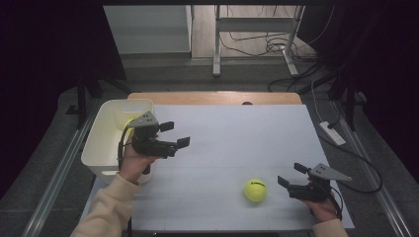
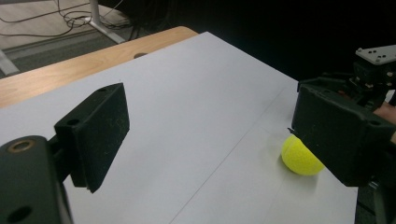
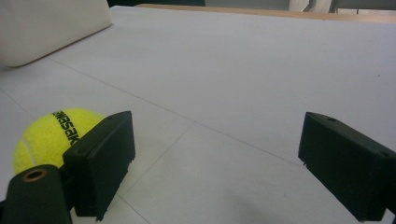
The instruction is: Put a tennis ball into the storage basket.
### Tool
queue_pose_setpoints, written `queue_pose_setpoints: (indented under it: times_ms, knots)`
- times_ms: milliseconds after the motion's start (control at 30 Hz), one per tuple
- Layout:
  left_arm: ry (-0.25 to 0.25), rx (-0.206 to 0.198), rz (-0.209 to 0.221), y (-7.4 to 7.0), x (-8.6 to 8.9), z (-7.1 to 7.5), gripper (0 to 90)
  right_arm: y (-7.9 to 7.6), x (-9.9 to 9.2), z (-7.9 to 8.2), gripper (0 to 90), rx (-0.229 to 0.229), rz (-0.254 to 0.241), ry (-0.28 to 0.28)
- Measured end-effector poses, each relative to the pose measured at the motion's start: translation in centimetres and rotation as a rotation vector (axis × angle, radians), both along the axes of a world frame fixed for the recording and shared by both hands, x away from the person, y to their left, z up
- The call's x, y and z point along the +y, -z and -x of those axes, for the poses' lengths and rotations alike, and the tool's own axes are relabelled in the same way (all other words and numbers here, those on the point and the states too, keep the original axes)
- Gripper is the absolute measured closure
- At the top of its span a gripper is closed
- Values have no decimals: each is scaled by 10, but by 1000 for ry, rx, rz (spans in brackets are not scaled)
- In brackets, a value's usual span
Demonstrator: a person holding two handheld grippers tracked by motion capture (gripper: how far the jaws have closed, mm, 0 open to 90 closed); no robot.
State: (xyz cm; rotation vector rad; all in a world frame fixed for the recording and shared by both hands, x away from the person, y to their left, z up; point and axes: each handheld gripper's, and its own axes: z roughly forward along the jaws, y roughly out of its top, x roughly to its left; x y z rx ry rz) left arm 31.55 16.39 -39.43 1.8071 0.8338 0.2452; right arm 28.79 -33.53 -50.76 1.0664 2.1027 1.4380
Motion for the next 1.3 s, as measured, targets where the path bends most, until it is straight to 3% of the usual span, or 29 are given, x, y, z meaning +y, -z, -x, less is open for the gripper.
queue_pose_setpoints:
  times_ms: [633, 1300]
  knots:
    - [45, 5, -19, 11, -18, 9, 124, 0, 2, 1, 109, -6, 9, -9]
    - [148, 51, -21, 29, -49, 8, 120, 0, 1, 4, 109, -8, 17, -3]
